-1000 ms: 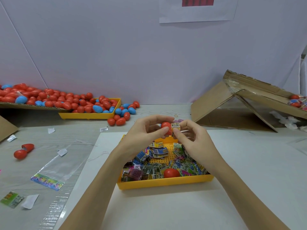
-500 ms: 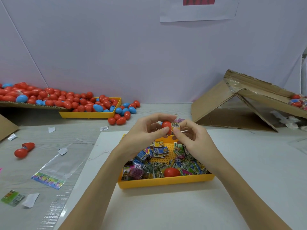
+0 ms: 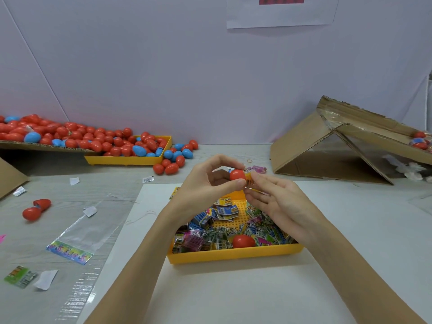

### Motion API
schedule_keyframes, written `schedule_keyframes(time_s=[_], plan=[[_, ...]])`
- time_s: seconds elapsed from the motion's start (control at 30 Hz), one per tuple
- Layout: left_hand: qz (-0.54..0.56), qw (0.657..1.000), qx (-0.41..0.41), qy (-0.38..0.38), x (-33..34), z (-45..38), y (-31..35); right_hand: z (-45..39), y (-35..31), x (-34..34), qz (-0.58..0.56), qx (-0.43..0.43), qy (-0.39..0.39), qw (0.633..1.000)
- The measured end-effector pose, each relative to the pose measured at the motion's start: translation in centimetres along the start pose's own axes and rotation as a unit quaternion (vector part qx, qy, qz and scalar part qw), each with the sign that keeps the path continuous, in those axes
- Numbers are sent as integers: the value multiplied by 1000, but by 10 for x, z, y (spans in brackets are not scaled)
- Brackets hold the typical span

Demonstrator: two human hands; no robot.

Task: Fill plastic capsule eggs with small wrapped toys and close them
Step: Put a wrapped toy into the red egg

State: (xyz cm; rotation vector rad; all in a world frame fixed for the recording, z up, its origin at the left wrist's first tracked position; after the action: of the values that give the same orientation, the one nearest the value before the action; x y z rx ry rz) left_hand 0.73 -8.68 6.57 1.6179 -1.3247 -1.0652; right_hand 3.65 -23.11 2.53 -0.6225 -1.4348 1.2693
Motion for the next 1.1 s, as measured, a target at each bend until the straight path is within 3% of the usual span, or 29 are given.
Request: schedule_keyframes(time_s=[0.27,0.4,0.53,0.93,1.1], plan=[[-80,993,87,8,5,1,13,1,0,-3,25,19,-26,999],[-220,937,255,95,3,9,40,1,5,0,-25,60,-41,997],[-256,898,317,163,10,20,51,1,11,2,-102,111,-30,988],[-311,890,314,110,19,12,46,12,30,15,-193,240,-56,950],[-244,920,284,114,18,10,43,19,28,24,-253,259,-70,930]])
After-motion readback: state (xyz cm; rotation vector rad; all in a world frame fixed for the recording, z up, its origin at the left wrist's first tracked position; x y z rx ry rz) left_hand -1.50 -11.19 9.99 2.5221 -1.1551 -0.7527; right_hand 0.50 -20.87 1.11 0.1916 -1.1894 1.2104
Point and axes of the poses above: each hand's wrist, its own z-axis away from the middle knuckle, its own x-axis out of the palm, y = z × x, the point moved 9 cm from there along -z, towards the middle knuckle, and after that the axes turned 8 degrees about y, right-handed, at the moved point
